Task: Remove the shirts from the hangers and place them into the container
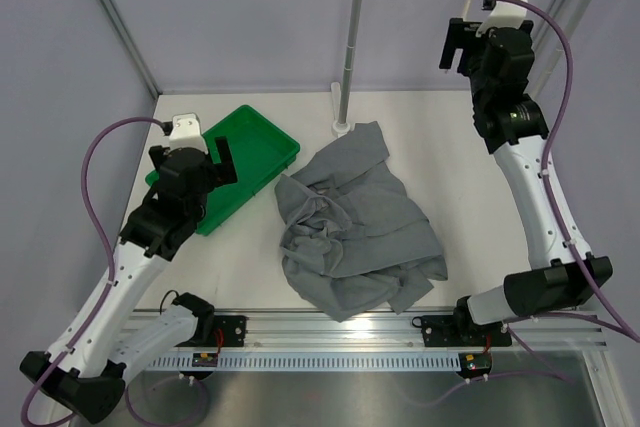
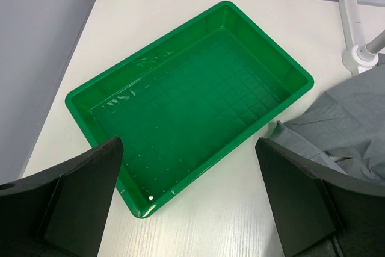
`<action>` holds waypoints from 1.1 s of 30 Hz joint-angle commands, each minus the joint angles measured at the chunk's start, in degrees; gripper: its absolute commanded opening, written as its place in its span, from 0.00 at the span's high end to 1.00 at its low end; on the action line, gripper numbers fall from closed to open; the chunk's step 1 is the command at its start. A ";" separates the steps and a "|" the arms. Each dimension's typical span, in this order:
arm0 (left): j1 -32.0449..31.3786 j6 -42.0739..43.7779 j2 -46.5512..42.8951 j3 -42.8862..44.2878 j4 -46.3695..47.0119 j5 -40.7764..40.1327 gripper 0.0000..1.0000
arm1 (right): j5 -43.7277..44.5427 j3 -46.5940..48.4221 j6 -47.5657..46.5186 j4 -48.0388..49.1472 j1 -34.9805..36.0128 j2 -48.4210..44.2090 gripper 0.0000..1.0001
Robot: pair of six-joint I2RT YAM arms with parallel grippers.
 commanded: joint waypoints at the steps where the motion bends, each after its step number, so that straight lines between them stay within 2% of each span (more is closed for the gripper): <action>1: 0.52 0.73 0.47 0.51 2.75 2.86 0.01 | -2.87 0.53 3.36 -2.65 -0.13 -6.20 0.04; 7: 0.52 2.31 2.57 0.60 3.36 11.56 0.01 | -9.20 -2.01 11.18 -7.84 -0.13 -17.44 0.01; 14: 0.08 0.21 10.30 2.88 2.83 35.87 0.01 | -17.37 -11.32 17.51 -12.14 -0.13 -33.25 0.01; 17: -2.38 -2.78 13.64 3.23 3.45 39.25 0.01 | -20.00 -14.75 17.43 -15.66 -0.13 -39.05 0.00; 23: -13.26 -9.01 19.71 3.50 7.05 33.39 0.01 | -24.14 -21.25 17.16 -22.52 -0.13 -48.55 0.00; 26: -17.57 -9.99 26.20 4.46 9.07 29.34 0.01 | -27.39 -25.47 17.08 -23.40 -0.13 -52.51 0.00; 30: -20.31 -12.89 37.26 6.84 10.21 24.06 0.01 | -31.26 -31.10 17.95 -22.00 -0.13 -56.82 0.01; 33: -20.93 -15.26 41.59 6.67 12.06 21.86 0.01 | -33.81 -34.53 18.04 -21.21 -0.13 -59.37 0.01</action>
